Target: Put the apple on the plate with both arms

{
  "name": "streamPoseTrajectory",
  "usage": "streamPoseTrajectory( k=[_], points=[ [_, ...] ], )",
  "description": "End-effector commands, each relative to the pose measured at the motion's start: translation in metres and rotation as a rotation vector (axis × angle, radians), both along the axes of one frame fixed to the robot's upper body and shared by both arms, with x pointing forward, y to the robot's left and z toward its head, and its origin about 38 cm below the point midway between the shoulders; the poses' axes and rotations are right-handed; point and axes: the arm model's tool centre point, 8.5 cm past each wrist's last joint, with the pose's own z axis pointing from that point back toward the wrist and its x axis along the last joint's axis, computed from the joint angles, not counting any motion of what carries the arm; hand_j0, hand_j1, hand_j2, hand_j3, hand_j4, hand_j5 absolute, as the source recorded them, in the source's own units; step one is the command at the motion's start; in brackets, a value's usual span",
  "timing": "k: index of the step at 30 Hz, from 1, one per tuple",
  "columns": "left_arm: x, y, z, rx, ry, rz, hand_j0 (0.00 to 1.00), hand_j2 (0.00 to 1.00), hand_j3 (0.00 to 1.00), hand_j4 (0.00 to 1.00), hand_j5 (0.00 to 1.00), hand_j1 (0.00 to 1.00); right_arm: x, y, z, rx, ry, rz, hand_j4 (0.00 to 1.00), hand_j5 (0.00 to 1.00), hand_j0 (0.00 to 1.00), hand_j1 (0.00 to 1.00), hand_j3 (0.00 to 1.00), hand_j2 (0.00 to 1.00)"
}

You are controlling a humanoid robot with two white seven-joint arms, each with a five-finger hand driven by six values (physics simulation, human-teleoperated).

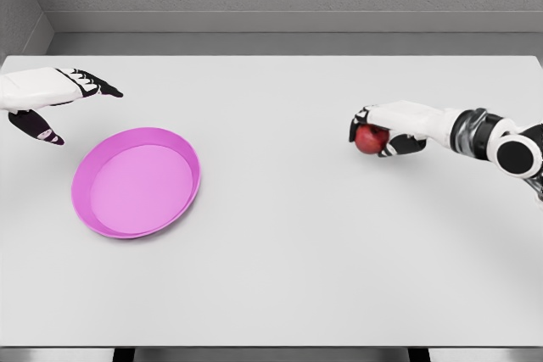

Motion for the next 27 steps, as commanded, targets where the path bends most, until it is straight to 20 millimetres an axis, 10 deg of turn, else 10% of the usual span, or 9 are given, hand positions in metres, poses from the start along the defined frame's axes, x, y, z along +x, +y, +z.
streamPoseTrajectory(
  k=[1,11,21,22,23,27],
  points=[
    [0.000,0.000,0.001,-0.005,0.000,0.003,1.00,1.00,1.00,1.00,1.00,1.00,-0.011,0.020,0.009,0.021,-0.021,0.066,0.39,0.39,0.39,0.39,0.39,0.39],
    [0.000,-0.001,0.001,-0.006,0.000,0.001,1.00,1.00,1.00,1.00,1.00,1.00,-0.031,0.094,-0.005,0.105,0.020,0.271,0.39,0.39,0.39,0.39,0.39,0.39],
    [0.000,-0.001,0.001,-0.007,-0.002,0.000,1.00,1.00,1.00,1.00,1.00,1.00,-0.036,0.117,-0.003,0.139,0.012,0.342,0.40,0.40,0.40,0.40,0.40,0.40],
    [0.000,-0.001,0.001,-0.006,-0.001,-0.001,1.00,1.00,1.00,1.00,1.00,1.00,-0.037,0.117,-0.004,0.138,0.013,0.343,0.55,0.55,0.55,0.55,0.55,0.55],
    [0.000,-0.001,0.001,-0.006,-0.001,-0.001,1.00,1.00,1.00,1.00,1.00,1.00,-0.036,0.117,-0.002,0.138,0.008,0.341,1.00,1.00,1.00,1.00,1.00,1.00],
    [0.000,-0.001,0.001,-0.006,-0.002,0.000,1.00,1.00,1.00,1.00,1.00,1.00,-0.036,0.117,-0.002,0.139,0.007,0.341,1.00,1.00,1.00,1.00,1.00,1.00]
  ],
)
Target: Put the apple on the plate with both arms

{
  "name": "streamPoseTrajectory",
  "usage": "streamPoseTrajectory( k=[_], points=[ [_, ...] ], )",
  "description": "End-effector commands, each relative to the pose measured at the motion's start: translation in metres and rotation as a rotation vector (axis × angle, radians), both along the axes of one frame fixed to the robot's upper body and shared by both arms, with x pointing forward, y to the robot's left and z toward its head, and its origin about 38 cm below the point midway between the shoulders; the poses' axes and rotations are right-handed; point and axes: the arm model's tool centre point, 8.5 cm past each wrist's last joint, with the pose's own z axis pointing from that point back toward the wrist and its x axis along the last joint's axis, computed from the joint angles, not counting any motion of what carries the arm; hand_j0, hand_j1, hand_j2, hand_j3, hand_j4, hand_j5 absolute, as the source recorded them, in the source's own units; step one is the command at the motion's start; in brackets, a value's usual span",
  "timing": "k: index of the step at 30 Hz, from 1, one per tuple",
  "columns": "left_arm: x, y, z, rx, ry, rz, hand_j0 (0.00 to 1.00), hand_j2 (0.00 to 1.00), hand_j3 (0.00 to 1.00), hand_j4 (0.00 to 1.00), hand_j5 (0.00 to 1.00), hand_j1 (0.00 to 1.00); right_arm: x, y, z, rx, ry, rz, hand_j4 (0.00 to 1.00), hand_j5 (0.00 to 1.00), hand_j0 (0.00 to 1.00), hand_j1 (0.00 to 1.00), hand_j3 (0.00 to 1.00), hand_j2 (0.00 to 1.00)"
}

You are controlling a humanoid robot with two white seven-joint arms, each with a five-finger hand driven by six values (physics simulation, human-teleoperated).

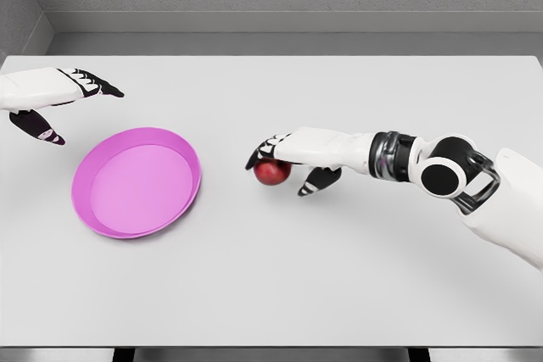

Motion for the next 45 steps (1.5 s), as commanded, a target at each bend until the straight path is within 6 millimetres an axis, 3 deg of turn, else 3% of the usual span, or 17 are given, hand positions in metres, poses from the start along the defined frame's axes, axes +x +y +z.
streamPoseTrajectory(
  k=[1,9,11,14,15,17,19,23,26,27,38,45],
  points=[
    [0.000,0.000,0.001,-0.005,-0.001,0.003,1.00,1.00,1.00,1.00,1.00,1.00,0.000,0.000,0.001,0.004,0.000,0.000,1.00,1.00,1.00,1.00,1.00,1.00],
    [-0.001,-0.004,0.000,-0.007,0.001,-0.010,1.00,1.00,1.00,1.00,1.00,1.00,0.000,-0.001,0.001,0.002,-0.003,-0.002,1.00,1.00,1.00,1.00,1.00,1.00],
    [-0.001,-0.008,-0.001,-0.007,0.001,-0.020,1.00,1.00,1.00,1.00,1.00,1.00,0.009,-0.016,0.016,0.001,-0.041,-0.037,1.00,1.00,1.00,1.00,1.00,1.00],
    [-0.003,-0.019,-0.009,-0.015,0.013,-0.049,1.00,1.00,1.00,1.00,1.00,1.00,0.033,-0.122,0.084,-0.025,-0.208,-0.261,1.00,1.00,1.00,1.00,1.00,1.00],
    [-0.002,-0.035,-0.010,-0.036,0.009,-0.081,1.00,1.00,1.00,1.00,1.00,1.00,0.035,-0.156,0.101,-0.023,-0.246,-0.346,1.00,1.00,1.00,1.00,1.00,1.00],
    [-0.005,-0.073,-0.007,-0.039,-0.026,-0.181,1.00,1.00,1.00,1.00,1.00,1.00,0.036,-0.194,0.118,-0.029,-0.278,-0.438,1.00,1.00,1.00,1.00,1.00,1.00],
    [-0.002,-0.102,-0.003,-0.059,-0.054,-0.242,1.00,1.00,1.00,1.00,1.00,1.00,0.040,-0.211,0.125,-0.021,-0.305,-0.448,1.00,1.00,1.00,1.00,1.00,1.00],
    [0.001,-0.165,-0.006,-0.023,-0.088,-0.379,1.00,1.00,1.00,1.00,1.00,1.00,0.037,-0.214,0.113,-0.028,-0.283,-0.433,1.00,1.00,1.00,1.00,1.00,1.00],
    [0.001,-0.196,-0.007,-0.001,-0.093,-0.450,1.00,1.00,1.00,1.00,1.00,1.00,0.033,-0.207,0.099,-0.024,-0.258,-0.404,1.00,1.00,1.00,1.00,1.00,1.00],
    [0.000,-0.203,-0.008,-0.004,-0.093,-0.465,1.00,1.00,1.00,1.00,1.00,1.00,0.031,-0.207,0.090,-0.026,-0.236,-0.405,1.00,1.00,1.00,1.00,1.00,1.00],
    [-0.014,-0.275,-0.030,0.055,-0.073,-0.635,1.00,1.00,1.00,1.00,1.00,1.00,0.030,-0.216,0.084,-0.039,-0.218,-0.427,1.00,1.00,1.00,1.00,1.00,1.00],
    [-0.004,-0.293,-0.039,0.087,-0.078,-0.631,1.00,1.00,1.00,1.00,1.00,1.00,0.029,-0.214,0.085,-0.037,-0.222,-0.424,1.00,1.00,1.00,1.00,1.00,1.00]
  ],
)
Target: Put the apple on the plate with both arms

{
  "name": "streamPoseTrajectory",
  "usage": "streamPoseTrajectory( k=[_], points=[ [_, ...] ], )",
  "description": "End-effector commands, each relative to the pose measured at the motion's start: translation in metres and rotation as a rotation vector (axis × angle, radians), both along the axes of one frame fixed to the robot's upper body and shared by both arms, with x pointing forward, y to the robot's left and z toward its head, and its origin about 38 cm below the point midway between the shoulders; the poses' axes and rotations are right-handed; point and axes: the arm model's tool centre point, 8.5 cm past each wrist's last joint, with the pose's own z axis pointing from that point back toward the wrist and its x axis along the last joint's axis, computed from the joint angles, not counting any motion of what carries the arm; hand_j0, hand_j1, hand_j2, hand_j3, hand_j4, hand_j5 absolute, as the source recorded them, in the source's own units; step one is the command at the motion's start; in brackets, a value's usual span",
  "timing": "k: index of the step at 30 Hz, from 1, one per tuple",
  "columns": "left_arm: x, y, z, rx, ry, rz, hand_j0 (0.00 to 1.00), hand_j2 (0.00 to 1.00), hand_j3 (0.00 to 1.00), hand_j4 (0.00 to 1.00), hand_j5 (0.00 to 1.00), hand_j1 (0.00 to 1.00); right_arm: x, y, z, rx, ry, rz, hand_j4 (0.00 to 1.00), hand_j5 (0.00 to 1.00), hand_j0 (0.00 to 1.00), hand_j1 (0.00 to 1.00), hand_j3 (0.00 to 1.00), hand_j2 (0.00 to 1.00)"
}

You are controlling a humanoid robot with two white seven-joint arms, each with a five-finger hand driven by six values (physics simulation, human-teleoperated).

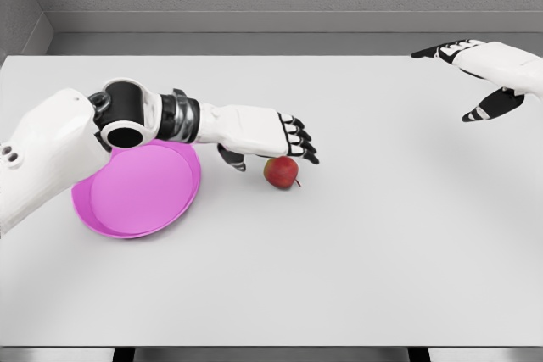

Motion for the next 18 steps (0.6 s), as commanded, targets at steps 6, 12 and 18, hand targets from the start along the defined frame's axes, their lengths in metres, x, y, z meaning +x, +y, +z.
streamPoseTrajectory(
  k=[6,12,18],
  points=[
    [0.011,-0.017,-0.020,0.051,0.011,0.014,1.00,1.00,1.00,1.00,1.00,1.00,-0.001,0.000,-0.001,0.000,0.003,0.000,1.00,1.00,1.00,1.00,1.00,1.00],
    [0.009,-0.020,-0.025,0.062,0.020,0.005,1.00,1.00,1.00,1.00,1.00,1.00,-0.001,-0.001,-0.002,0.002,0.006,-0.002,1.00,1.00,1.00,1.00,1.00,1.00],
    [0.005,-0.027,-0.030,0.070,0.028,-0.013,1.00,1.00,1.00,1.00,1.00,1.00,0.000,-0.002,-0.003,0.002,0.009,-0.008,1.00,1.00,1.00,1.00,1.00,1.00]
  ],
)
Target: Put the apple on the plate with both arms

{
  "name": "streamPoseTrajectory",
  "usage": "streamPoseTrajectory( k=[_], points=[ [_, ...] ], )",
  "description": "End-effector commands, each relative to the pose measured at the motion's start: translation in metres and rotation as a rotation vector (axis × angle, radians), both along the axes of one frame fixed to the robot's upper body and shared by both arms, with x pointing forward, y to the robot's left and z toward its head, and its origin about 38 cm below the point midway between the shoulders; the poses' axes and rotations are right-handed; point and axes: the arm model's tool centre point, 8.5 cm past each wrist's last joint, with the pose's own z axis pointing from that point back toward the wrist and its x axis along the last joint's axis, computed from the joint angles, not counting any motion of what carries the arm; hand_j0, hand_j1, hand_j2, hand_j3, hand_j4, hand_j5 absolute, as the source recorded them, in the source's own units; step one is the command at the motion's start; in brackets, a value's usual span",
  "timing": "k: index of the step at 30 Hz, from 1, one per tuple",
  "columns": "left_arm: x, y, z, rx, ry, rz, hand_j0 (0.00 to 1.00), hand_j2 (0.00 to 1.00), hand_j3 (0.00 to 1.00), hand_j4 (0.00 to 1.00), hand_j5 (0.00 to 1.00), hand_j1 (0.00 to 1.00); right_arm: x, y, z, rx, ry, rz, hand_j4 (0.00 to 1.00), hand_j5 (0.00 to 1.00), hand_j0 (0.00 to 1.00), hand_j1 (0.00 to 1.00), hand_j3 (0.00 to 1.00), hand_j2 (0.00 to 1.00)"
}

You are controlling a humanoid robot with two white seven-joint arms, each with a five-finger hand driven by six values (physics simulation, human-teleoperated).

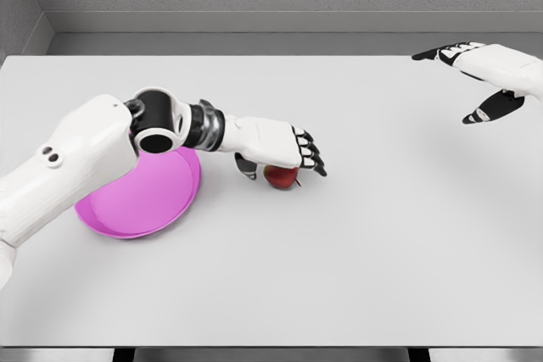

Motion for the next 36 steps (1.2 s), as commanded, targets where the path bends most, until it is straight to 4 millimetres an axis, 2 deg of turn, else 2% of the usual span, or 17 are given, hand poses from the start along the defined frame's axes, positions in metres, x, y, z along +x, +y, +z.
streamPoseTrajectory(
  k=[1,4,6,14,15,18,21,23,24,28,32,35,36],
  points=[
    [-0.001,-0.001,-0.001,0.001,0.004,-0.002,1.00,1.00,1.00,1.00,1.00,1.00,0.000,-0.001,0.000,0.001,0.002,-0.004,1.00,1.00,1.00,1.00,1.00,1.00],
    [0.000,-0.001,-0.004,0.027,-0.018,-0.003,0.83,0.83,0.83,0.83,0.83,0.83,-0.002,-0.003,-0.004,-0.005,0.013,-0.004,1.00,1.00,1.00,1.00,1.00,1.00],
    [0.000,-0.001,-0.006,0.040,-0.024,-0.006,0.76,0.76,0.76,0.76,0.76,0.76,-0.003,-0.006,-0.004,-0.013,0.016,-0.012,1.00,1.00,1.00,1.00,1.00,1.00],
    [0.002,-0.003,-0.014,0.066,-0.023,-0.002,0.75,0.75,0.75,0.75,0.75,0.75,-0.004,-0.003,-0.002,-0.015,0.010,-0.002,1.00,1.00,1.00,1.00,1.00,1.00],
    [0.002,-0.002,-0.015,0.076,-0.033,-0.002,0.68,0.68,0.68,0.68,0.68,0.68,-0.004,-0.004,-0.002,-0.016,0.009,-0.002,1.00,1.00,1.00,1.00,1.00,1.00],
    [0.002,-0.002,-0.015,0.079,-0.037,-0.002,0.59,0.59,0.59,0.59,0.59,0.59,-0.005,-0.002,0.000,-0.019,0.006,0.003,1.00,1.00,1.00,1.00,1.00,1.00],
    [0.002,-0.002,-0.016,0.083,-0.038,-0.003,0.53,0.53,0.53,0.53,0.53,0.53,-0.005,-0.002,0.000,-0.019,0.006,0.003,1.00,1.00,1.00,1.00,1.00,1.00],
    [0.002,-0.002,-0.016,0.086,-0.042,-0.003,0.44,0.44,0.44,0.44,0.44,0.44,-0.005,-0.003,0.000,-0.020,0.006,0.002,1.00,1.00,1.00,1.00,1.00,1.00],
    [0.003,-0.002,-0.016,0.085,-0.043,-0.002,0.35,0.35,0.35,0.35,0.35,0.35,-0.005,-0.003,0.000,-0.020,0.004,0.001,1.00,1.00,1.00,1.00,1.00,1.00],
    [0.004,0.000,-0.012,0.067,-0.042,0.005,0.23,0.23,0.23,0.23,0.23,0.23,-0.005,-0.003,0.000,-0.020,0.004,0.001,1.00,1.00,1.00,1.00,1.00,1.00],
    [0.005,0.004,-0.001,0.019,-0.015,0.013,0.20,0.20,0.20,0.20,0.20,0.20,-0.006,-0.003,-0.001,-0.020,0.007,0.002,1.00,1.00,1.00,1.00,1.00,1.00],
    [0.002,0.022,0.013,-0.011,-0.017,0.022,0.21,0.21,0.21,0.21,0.21,0.21,-0.006,-0.006,0.000,-0.027,0.009,-0.003,1.00,1.00,1.00,1.00,1.00,1.00],
    [0.002,0.037,0.017,-0.009,-0.018,0.037,0.21,0.21,0.21,0.21,0.21,0.21,-0.006,-0.006,0.000,-0.027,0.009,-0.003,1.00,1.00,1.00,1.00,1.00,1.00]
  ],
)
